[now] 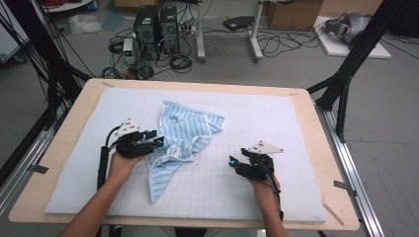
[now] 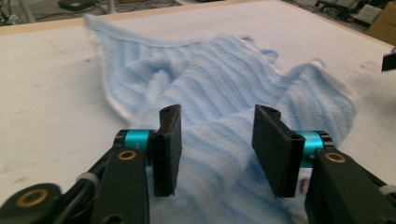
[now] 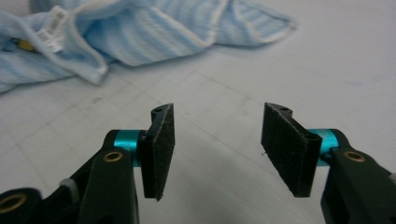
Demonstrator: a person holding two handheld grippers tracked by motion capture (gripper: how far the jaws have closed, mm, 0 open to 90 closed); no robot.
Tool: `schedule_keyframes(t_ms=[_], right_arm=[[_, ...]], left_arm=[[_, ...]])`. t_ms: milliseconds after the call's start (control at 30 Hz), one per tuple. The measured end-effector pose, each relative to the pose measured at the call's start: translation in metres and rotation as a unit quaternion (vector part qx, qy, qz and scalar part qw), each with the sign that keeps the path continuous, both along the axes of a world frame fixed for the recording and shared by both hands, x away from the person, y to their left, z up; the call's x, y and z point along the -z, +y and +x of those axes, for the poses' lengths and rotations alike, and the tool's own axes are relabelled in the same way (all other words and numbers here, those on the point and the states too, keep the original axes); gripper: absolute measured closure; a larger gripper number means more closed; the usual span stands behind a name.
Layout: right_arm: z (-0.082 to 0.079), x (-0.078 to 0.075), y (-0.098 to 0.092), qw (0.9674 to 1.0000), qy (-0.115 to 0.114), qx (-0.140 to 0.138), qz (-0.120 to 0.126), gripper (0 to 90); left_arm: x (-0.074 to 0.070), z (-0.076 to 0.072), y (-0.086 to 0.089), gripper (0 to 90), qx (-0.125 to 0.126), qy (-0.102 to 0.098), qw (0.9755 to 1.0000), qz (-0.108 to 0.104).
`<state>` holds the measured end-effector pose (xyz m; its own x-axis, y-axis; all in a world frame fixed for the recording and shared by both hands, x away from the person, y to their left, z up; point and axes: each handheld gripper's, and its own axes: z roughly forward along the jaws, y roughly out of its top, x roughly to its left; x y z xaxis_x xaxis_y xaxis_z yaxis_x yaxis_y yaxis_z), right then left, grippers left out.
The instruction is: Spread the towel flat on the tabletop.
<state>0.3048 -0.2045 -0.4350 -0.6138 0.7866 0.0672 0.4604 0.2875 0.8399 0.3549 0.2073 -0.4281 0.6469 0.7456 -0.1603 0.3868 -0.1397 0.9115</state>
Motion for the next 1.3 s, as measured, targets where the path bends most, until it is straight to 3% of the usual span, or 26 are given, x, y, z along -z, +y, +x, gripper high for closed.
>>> schedule_keyframes(t_ms=[67, 233, 433, 533, 600, 633, 667, 733, 900, 1100, 1300], right_arm=[[0.002, 0.001, 0.017, 0.9997, 0.003, -0.026, -0.002, 48.9], [0.011, 0.004, 0.060, 0.9967, 0.010, -0.078, -0.016, 48.3], [0.024, 0.003, 0.105, 0.9929, 0.013, -0.117, -0.013, 45.3], [0.032, 0.008, 0.123, 0.9910, 0.023, -0.125, -0.041, 47.3], [0.035, 0.015, 0.132, 0.9881, 0.039, -0.134, -0.065, 55.1], [0.034, 0.015, 0.134, 0.9877, 0.031, -0.135, -0.071, 59.1], [0.034, 0.014, 0.133, 0.9866, 0.034, -0.143, -0.070, 72.8], [0.033, 0.013, 0.130, 0.9857, 0.035, -0.145, -0.078, 78.4], [0.023, 0.011, 0.107, 0.9868, 0.026, -0.136, -0.084, 79.9], [0.007, 0.004, 0.052, 0.9941, 0.024, -0.086, -0.061, 79.6], [-0.017, 0.000, -0.002, 0.9981, 0.028, -0.041, -0.036, 77.8]], left_arm=[[0.000, -0.003, 0.012, 50.6, -0.012, -0.010, 0.9998, -0.009], [0.003, -0.006, 0.039, 45.9, -0.032, -0.009, 0.9992, -0.023], [0.002, -0.006, 0.050, 43.6, -0.041, -0.010, 0.9987, -0.028], [0.004, -0.007, 0.049, 43.7, -0.038, -0.009, 0.9990, -0.023], [0.007, -0.007, 0.048, 43.9, -0.037, -0.006, 0.9991, -0.019], [0.008, -0.007, 0.049, 43.9, -0.036, -0.002, 0.9992, -0.017], [0.008, -0.006, 0.049, 43.9, -0.036, -0.002, 0.9992, -0.017], [0.007, -0.007, 0.049, 44.0, -0.037, -0.004, 0.9991, -0.019], [0.006, -0.009, 0.050, 44.7, -0.039, -0.006, 0.9991, -0.018], [0.008, -0.008, 0.050, 44.9, -0.042, -0.004, 0.9989, -0.023], [0.009, -0.008, 0.048, 44.7, -0.039, -0.005, 0.9990, -0.021]])
